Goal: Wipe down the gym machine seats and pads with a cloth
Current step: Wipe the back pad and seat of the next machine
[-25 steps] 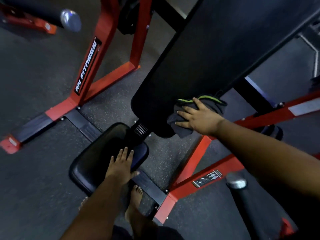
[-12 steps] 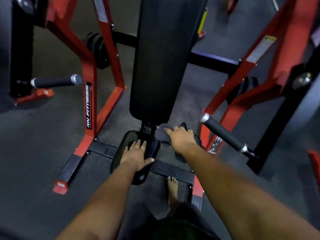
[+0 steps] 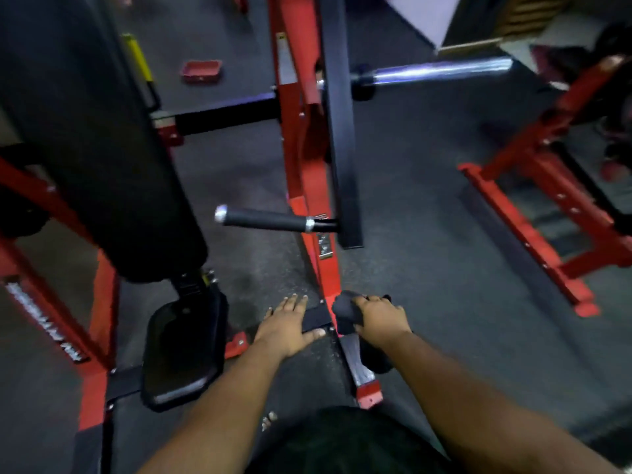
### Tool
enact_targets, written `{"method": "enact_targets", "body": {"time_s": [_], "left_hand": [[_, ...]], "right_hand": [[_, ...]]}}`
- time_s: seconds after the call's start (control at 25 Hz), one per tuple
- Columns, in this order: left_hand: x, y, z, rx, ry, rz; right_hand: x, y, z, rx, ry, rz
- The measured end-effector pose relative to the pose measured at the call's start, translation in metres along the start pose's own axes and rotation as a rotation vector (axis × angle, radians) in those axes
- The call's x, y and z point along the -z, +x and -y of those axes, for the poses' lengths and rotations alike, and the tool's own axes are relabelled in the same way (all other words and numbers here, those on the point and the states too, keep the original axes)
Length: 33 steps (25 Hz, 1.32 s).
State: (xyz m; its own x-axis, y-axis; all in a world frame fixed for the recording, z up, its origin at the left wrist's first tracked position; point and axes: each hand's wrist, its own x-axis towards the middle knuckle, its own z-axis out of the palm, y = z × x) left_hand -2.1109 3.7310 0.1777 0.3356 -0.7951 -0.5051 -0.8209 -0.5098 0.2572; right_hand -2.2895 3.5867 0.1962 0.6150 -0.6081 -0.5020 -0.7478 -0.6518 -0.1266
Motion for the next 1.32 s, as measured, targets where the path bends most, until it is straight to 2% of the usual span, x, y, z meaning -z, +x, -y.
{"method": "enact_targets", "body": {"time_s": [0.12, 0.2, 0.36, 0.48, 0.8, 1.12, 1.32], "left_hand": [[0.003, 0.037, -0.108, -0.132, 0.093, 0.013], [0.010, 0.045, -0.133, -0.147, 0.079, 0.017], [0.026, 0.105, -0.278, -0.289, 0.136, -0.065], [0.046, 0.139, -0.357, -0.373, 0.182, -0.098], [0.129, 0.241, -0.503, -0.551, 0.267, -0.203], [0.219, 0.398, -0.610, -0.613, 0.266, -0.244], [0.277, 0.462, -0.671, -0.659, 0.261, -0.227]], "right_hand": [[0.002, -0.022, -0.107, -0.153, 0.113, -0.072], [0.010, -0.026, -0.128, -0.176, 0.133, -0.111], [0.047, -0.044, -0.272, -0.322, 0.211, -0.231], [0.074, -0.055, -0.347, -0.414, 0.233, -0.294], [0.168, -0.028, -0.479, -0.553, 0.272, -0.486], [0.278, 0.078, -0.593, -0.671, 0.227, -0.599], [0.344, 0.127, -0.641, -0.718, 0.289, -0.683]]}}
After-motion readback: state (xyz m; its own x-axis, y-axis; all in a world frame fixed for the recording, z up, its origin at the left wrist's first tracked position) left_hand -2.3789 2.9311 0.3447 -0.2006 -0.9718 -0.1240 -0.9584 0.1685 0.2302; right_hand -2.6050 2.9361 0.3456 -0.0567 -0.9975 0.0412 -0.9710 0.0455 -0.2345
